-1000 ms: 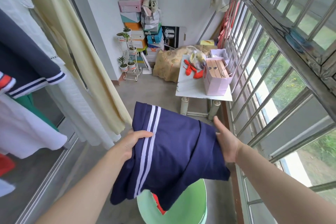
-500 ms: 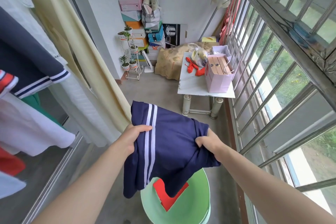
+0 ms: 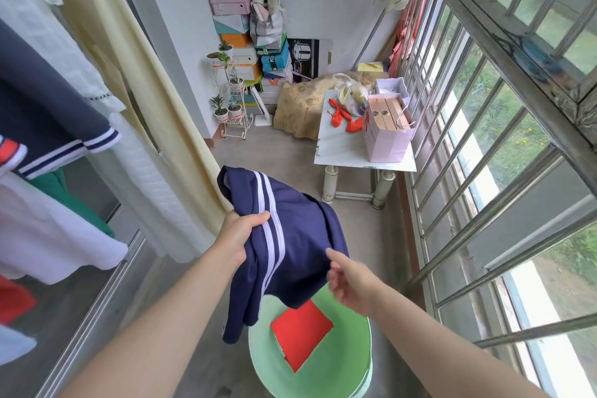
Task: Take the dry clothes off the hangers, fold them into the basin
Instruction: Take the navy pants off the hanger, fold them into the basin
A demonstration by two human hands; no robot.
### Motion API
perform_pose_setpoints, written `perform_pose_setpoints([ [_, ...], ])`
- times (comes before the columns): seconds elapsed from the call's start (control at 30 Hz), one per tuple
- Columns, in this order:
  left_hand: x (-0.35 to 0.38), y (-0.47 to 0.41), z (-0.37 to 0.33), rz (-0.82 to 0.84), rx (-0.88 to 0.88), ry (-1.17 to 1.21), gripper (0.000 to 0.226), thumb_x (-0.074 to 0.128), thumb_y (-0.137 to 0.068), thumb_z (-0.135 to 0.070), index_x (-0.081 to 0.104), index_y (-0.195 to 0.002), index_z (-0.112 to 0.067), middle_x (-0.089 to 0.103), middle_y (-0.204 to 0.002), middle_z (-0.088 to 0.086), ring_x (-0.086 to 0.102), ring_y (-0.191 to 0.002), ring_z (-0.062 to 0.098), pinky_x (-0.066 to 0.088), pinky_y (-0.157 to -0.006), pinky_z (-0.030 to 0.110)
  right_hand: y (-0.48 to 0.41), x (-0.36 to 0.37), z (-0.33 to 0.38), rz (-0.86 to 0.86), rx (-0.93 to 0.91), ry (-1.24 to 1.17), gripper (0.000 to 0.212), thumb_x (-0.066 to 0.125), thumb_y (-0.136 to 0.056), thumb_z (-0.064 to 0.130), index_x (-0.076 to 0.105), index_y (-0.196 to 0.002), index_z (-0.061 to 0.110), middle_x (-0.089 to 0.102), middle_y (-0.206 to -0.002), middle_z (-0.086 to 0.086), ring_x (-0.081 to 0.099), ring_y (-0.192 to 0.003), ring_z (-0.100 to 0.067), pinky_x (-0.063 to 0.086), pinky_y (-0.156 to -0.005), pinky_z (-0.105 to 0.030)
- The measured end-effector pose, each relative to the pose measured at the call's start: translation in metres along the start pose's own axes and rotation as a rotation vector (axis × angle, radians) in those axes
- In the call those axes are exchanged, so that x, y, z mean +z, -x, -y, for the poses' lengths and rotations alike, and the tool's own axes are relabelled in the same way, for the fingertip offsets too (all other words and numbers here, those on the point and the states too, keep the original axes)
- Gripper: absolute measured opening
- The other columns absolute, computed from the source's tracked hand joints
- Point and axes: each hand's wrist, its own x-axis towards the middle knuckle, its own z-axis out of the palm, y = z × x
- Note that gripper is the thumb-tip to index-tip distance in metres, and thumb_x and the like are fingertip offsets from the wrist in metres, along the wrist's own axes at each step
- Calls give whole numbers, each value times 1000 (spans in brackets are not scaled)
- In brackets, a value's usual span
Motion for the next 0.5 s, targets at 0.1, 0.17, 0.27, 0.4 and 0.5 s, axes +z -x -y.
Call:
perform_pose_setpoints([
  [0.1, 10, 5, -1, -4, 16, 87, 15, 65, -82, 4, 65, -96, -1, 69, -95, 15, 65, -92, 31, 52, -87, 40, -5, 8, 0, 262, 200, -203, 72, 64, -77, 60, 49, -121, 5, 55, -123, -21, 64, -98, -40, 56, -80, -41],
  [0.17, 17, 10, -3, 19, -22, 168, 14, 64, -83, 2, 65, -96, 0, 69, -97, 16, 65, -93, 31, 52, -89, 40, -9, 16, 3, 329, 161, -271, 89, 59, -72, 71, 38, -136, 13, 42, -139, -23, 55, -110, -48, 51, -85, -54],
  [0.27, 21, 18, 0, 88, -138, 275, 20, 60, -87, -3, 63, -106, 2, 69, -102, 16, 64, -99, 29, 50, -87, 39, -11, 25, 13, 439, 73, -559, 102, 63, -61, 73, 44, -137, 7, 52, -134, -22, 56, -114, -44, 49, -86, -61],
  [0.4, 18, 29, 9, 154, -259, 323, 17, 54, -91, -4, 62, -106, 0, 68, -99, 13, 62, -93, 26, 49, -81, 36, -9, 18, 27, 552, -35, -839, 94, 68, -68, 67, 45, -136, 7, 56, -132, -21, 54, -121, -40, 39, -104, -56],
  [0.5, 11, 33, 18, 172, -303, 325, 19, 52, -92, -4, 61, -109, -1, 66, -103, 13, 61, -96, 26, 47, -91, 37, -7, 11, 31, 556, -132, -768, 82, 59, -77, 62, 46, -136, 7, 58, -130, -18, 56, -119, -36, 36, -108, -52],
])
